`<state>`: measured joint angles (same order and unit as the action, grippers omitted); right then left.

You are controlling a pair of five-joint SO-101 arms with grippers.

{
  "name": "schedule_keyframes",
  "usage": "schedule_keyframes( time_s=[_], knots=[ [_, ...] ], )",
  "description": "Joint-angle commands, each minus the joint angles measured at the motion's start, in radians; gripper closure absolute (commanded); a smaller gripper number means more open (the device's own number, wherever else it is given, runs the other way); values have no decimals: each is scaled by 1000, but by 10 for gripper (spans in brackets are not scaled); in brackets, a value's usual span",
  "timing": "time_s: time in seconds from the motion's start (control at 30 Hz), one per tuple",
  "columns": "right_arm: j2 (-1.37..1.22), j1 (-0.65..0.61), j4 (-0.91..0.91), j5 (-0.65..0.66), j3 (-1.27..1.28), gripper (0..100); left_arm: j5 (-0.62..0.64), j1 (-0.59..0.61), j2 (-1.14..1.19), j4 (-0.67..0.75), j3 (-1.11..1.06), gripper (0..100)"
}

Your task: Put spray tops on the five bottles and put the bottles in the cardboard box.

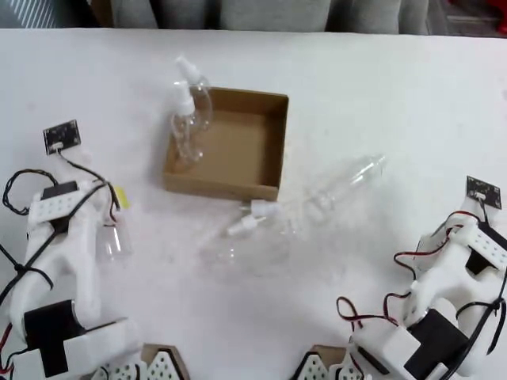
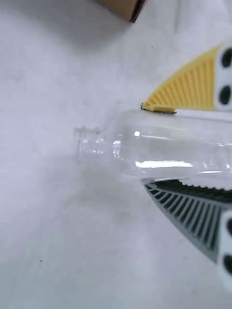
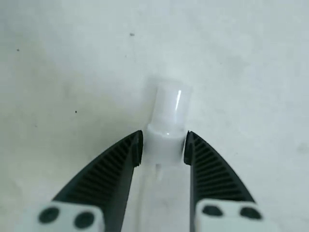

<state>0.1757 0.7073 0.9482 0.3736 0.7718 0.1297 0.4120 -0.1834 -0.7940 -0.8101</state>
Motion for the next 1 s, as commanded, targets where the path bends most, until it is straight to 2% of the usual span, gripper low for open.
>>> schedule_keyframes(
  time_s=[0.0,0.23,0.37,0.43,0.67,0.87,0.97],
  knots=[
    [4,-8,-12,0,-6,875,-9,-13,-2,17,29,979],
    [4,-8,-24,2,-6,881,-9,-13,-2,17,29,979],
    [-25,-8,-61,6,-12,987,-9,-12,-4,17,29,979],
    [-42,-25,-59,49,-44,973,-9,-12,-4,17,29,979],
    [88,-24,338,60,-370,981,-3,-19,-12,17,52,979],
    [257,-59,381,58,-394,981,-2,-38,-211,-110,158,979],
    [358,-101,380,57,-397,981,-3,-114,-372,-143,186,978]
  ],
)
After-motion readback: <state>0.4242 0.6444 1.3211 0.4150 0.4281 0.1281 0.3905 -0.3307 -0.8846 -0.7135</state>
